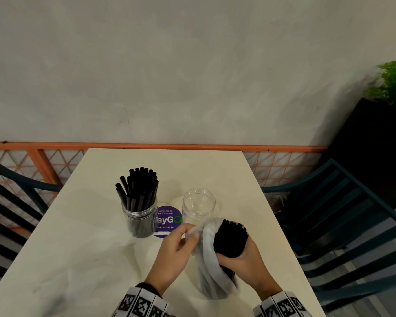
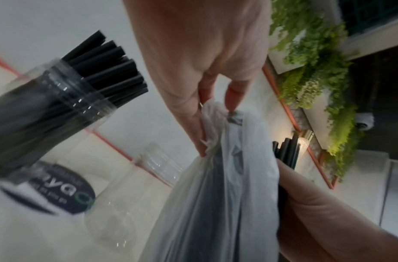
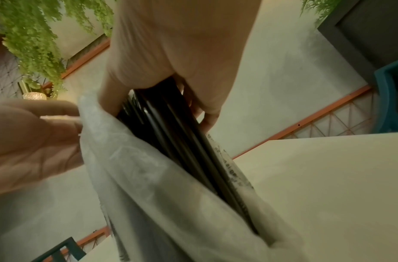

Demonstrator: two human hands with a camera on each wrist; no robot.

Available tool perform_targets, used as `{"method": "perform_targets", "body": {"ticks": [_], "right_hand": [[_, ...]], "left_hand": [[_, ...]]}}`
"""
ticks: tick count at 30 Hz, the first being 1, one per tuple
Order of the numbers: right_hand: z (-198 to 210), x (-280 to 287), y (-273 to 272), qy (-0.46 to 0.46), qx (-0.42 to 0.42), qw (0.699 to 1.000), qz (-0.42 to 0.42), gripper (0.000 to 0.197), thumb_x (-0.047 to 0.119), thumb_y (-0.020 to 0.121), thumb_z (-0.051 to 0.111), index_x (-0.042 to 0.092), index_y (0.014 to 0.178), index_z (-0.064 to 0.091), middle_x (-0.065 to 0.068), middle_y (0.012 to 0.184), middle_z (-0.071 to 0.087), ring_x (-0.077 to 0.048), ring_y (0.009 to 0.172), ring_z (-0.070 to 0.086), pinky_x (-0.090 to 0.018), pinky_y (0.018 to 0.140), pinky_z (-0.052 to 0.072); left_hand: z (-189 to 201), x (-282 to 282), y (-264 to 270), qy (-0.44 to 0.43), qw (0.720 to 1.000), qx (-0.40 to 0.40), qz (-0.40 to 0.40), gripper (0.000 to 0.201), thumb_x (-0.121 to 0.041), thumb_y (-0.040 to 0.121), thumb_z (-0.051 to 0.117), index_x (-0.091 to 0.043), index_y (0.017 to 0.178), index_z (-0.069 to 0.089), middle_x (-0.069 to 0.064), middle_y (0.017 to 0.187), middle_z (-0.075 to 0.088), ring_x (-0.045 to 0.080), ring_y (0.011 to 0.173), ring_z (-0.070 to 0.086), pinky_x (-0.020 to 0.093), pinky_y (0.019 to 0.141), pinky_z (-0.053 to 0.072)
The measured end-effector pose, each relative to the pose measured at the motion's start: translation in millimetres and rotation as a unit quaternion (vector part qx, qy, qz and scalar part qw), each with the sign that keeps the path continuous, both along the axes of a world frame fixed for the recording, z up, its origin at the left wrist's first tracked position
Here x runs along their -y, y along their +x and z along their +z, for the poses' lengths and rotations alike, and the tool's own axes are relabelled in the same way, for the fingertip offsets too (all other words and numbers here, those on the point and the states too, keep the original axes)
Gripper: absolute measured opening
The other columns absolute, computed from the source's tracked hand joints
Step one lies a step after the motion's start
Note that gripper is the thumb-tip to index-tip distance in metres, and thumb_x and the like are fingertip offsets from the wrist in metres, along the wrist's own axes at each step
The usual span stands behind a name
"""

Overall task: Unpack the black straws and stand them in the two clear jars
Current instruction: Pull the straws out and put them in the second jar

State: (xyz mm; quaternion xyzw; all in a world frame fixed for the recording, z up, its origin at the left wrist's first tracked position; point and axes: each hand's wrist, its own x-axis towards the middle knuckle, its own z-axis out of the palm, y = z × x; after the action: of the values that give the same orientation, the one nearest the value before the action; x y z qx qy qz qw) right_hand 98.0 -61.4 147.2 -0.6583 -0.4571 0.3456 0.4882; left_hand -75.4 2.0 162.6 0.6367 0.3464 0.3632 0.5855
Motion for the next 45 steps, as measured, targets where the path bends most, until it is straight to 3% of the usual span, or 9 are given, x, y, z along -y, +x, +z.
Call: {"method": "perform_targets", "body": {"ticks": [3, 6, 14, 19, 23, 28, 33, 42, 45], "right_hand": [[1, 1, -1, 0.011, 0.0, 1.0, 0.006, 0.057, 0.01, 0.057, 0.088, 0.023, 0.104, 0.058, 0.009, 0.102, 0.067, 0.009, 0.094, 0.061, -0.002, 0.074, 0.046], [-1, 2, -2, 0.021, 0.005, 1.0, -0.006, 0.055, 0.008, 0.057, 0.087, 0.025, 0.1, 0.057, 0.011, 0.098, 0.066, 0.012, 0.091, 0.061, 0.0, 0.073, 0.044], [-11, 8, 10, 0.015, -0.018, 1.0, -0.019, 0.06, 0.011, 0.054, 0.089, 0.012, 0.107, 0.06, 0.006, 0.1, 0.069, 0.005, 0.091, 0.065, -0.006, 0.074, 0.048], [-8, 10, 12, 0.027, -0.027, 0.999, 0.023, 0.065, 0.012, 0.054, 0.088, 0.012, 0.11, 0.055, 0.003, 0.105, 0.066, 0.005, 0.096, 0.062, -0.004, 0.076, 0.046], [-11, 10, 11, 0.034, -0.035, 0.998, 0.036, 0.083, 0.034, 0.046, 0.088, 0.015, 0.116, 0.05, 0.001, 0.114, 0.062, -0.001, 0.107, 0.059, -0.008, 0.086, 0.046], [-14, 11, 13, 0.025, -0.058, 0.997, 0.054, 0.096, 0.048, 0.041, 0.09, 0.014, 0.121, 0.049, -0.001, 0.117, 0.064, -0.007, 0.112, 0.06, -0.018, 0.092, 0.049], [-16, 9, 7, -0.009, -0.062, 0.993, 0.098, 0.105, 0.047, 0.04, 0.09, 0.02, 0.127, 0.037, 0.002, 0.123, 0.056, 0.004, 0.112, 0.055, -0.007, 0.085, 0.046], [-35, 11, 16, -0.115, 0.016, 0.959, 0.26, 0.122, 0.026, 0.053, 0.09, 0.028, 0.142, 0.006, 0.007, 0.147, 0.032, 0.002, 0.134, 0.033, -0.022, 0.109, 0.035], [-41, 14, 22, -0.107, 0.071, 0.959, 0.252, 0.108, 0.034, 0.059, 0.087, 0.039, 0.136, 0.012, 0.014, 0.143, 0.03, 0.012, 0.128, 0.031, -0.012, 0.105, 0.033]], "left_hand": [[5, 1, 3, 0.093, 0.995, -0.038, 0.024, 0.03, -0.035, 0.081, 0.062, -0.009, 0.07, 0.052, -0.003, 0.056, 0.047, 0.004, 0.053, 0.039, 0.015, 0.052, 0.034], [-1, 1, 9, 0.123, 0.989, -0.044, 0.07, 0.034, -0.02, 0.085, 0.061, -0.006, 0.06, 0.044, -0.008, 0.05, 0.041, 0.004, 0.05, 0.035, 0.012, 0.051, 0.031], [-11, -3, 0, -0.104, 0.991, 0.044, -0.064, 0.017, -0.008, 0.085, 0.058, -0.014, 0.085, 0.074, 0.004, 0.085, 0.073, 0.018, 0.084, 0.066, 0.028, 0.083, 0.053], [-9, -3, 2, -0.043, 0.999, 0.005, 0.022, 0.015, -0.01, 0.071, 0.074, -0.006, 0.065, 0.061, 0.007, 0.064, 0.055, 0.014, 0.062, 0.05, 0.024, 0.062, 0.045], [-12, 5, 10, 0.009, 0.997, -0.039, 0.065, 0.025, -0.002, 0.081, 0.056, -0.014, 0.066, 0.041, -0.002, 0.055, 0.036, 0.008, 0.051, 0.031, 0.016, 0.049, 0.031], [-16, 2, 6, -0.135, 0.99, 0.039, -0.002, 0.019, -0.007, 0.091, 0.041, -0.016, 0.105, 0.051, 0.02, 0.083, 0.063, 0.022, 0.074, 0.06, 0.032, 0.07, 0.053], [-8, 0, 0, -0.187, 0.978, 0.07, -0.052, 0.027, -0.033, 0.082, 0.059, -0.007, 0.091, 0.058, 0.009, 0.086, 0.065, 0.02, 0.081, 0.063, 0.03, 0.075, 0.051], [-19, -4, -4, -0.235, 0.965, 0.107, 0.042, 0.01, -0.01, 0.091, 0.045, -0.005, 0.089, 0.054, 0.015, 0.087, 0.062, 0.024, 0.083, 0.058, 0.036, 0.073, 0.044], [-19, -6, -6, -0.24, 0.96, 0.129, 0.057, 0.01, -0.01, 0.091, 0.044, -0.005, 0.089, 0.053, 0.014, 0.084, 0.065, 0.022, 0.08, 0.061, 0.036, 0.073, 0.045]]}}
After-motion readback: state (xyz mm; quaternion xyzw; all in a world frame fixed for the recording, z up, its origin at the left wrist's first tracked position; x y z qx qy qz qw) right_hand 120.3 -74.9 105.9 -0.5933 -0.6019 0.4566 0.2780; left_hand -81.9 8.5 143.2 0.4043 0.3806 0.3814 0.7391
